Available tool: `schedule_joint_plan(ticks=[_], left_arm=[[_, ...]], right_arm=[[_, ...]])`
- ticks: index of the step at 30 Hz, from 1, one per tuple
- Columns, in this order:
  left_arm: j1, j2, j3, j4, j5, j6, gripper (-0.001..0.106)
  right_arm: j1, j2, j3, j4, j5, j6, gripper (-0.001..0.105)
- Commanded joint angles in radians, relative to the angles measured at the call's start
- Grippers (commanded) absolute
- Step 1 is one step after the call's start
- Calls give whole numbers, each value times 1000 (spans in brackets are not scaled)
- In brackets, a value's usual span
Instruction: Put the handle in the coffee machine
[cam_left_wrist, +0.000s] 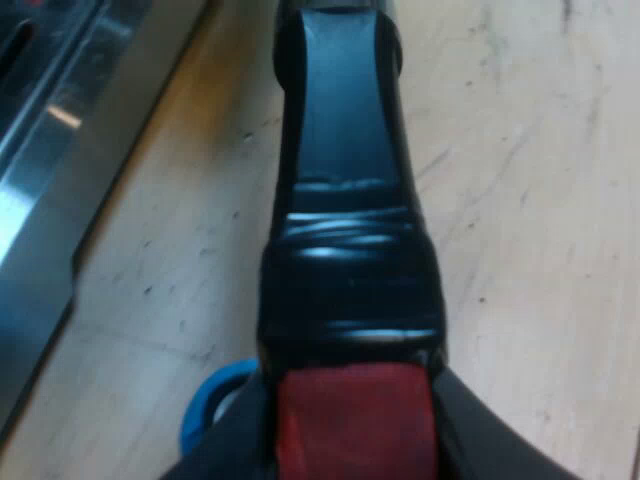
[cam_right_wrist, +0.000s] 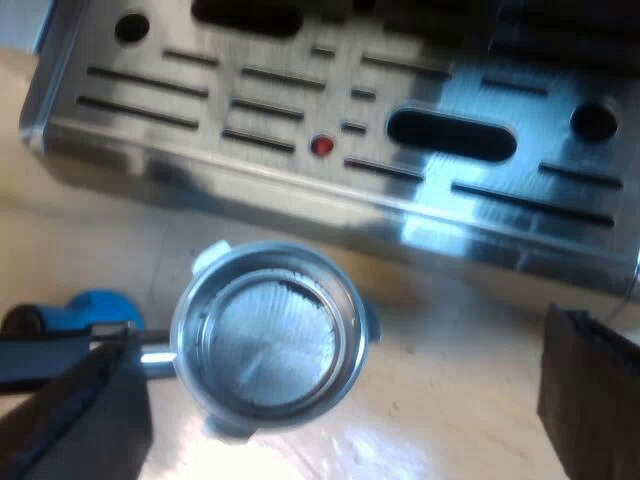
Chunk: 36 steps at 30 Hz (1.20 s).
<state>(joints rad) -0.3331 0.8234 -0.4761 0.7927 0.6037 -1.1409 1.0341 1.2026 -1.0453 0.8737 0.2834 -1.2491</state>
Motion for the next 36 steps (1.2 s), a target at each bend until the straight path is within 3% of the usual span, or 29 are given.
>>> schedule_joint_plan(ticks=[1, 11, 13, 15, 24, 29, 32, 36], left_arm=[[59, -10, -13, -16, 40, -5, 0], [237, 16, -67, -12, 59, 27, 0], [258, 28, -68, -12, 61, 42, 0], [297, 57, -68, 2, 61, 133, 0], [348, 128, -70, -12, 114, 224, 0], [365, 171, -100, -8, 127, 243, 0], [398, 198, -129, -3, 139, 284, 0], [415, 250, -155, 47, 161, 355, 0]], right_arm=[[63, -6, 13, -90, 69, -11, 69], [211, -6, 163, -409, 268, -4, 67], [218, -6, 178, -448, 277, -4, 67], [218, 2, 191, -497, 274, -4, 67], [216, 8, 191, -558, 281, -4, 67], [216, 25, 193, -607, 247, -2, 67], [226, 57, 203, -662, 317, -3, 67], [271, 142, 231, -828, 516, -46, 64]])
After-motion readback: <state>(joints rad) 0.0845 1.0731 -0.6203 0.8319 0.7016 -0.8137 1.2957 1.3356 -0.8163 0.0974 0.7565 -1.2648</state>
